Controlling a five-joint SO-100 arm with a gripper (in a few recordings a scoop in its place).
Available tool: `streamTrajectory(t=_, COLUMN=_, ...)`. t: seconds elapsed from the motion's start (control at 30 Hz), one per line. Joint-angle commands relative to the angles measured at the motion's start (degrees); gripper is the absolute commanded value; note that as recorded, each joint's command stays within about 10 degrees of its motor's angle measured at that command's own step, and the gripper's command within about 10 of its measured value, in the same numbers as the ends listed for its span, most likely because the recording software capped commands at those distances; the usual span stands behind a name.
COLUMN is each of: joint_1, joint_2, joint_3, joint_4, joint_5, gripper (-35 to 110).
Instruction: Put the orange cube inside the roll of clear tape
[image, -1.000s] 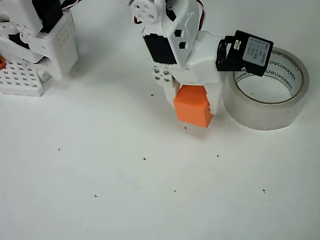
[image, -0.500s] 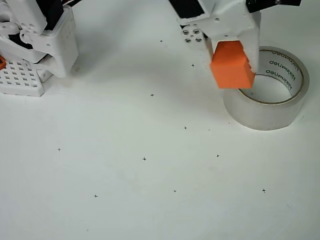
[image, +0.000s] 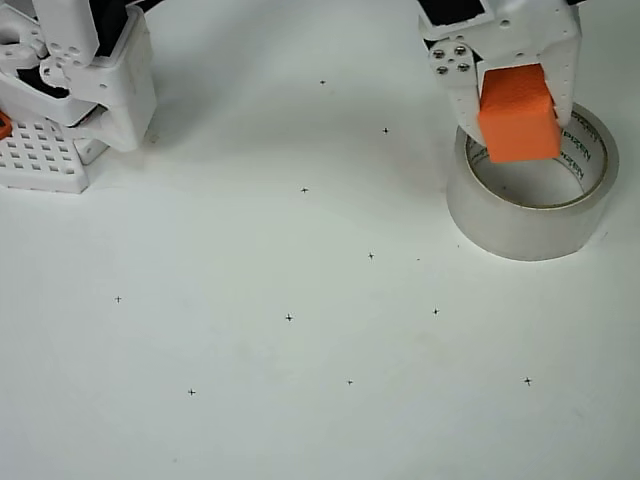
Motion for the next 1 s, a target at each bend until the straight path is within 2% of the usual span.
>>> streamTrajectory(t=0.0, joint_1=-1.49, joint_2=0.53, joint_3=-6.24, joint_4=0.97, joint_5=-0.7, gripper=18)
streamTrajectory(t=0.33, joint_1=-3.08, joint_2=-5.36, joint_3=-12.13, joint_4=1.32, joint_5=-2.11, gripper=18)
streamTrajectory(t=0.5, joint_1=-3.69, joint_2=-10.11, joint_3=-19.58, joint_4=7.47, joint_5=-3.43, gripper=19)
streamTrajectory(t=0.8, joint_1=-3.43, joint_2=-12.48, joint_3=-24.87, joint_4=10.63, joint_5=-5.36, gripper=43)
streamTrajectory(t=0.97, joint_1=-3.16, joint_2=-12.39, joint_3=-24.87, joint_4=10.63, joint_5=-5.98, gripper=46)
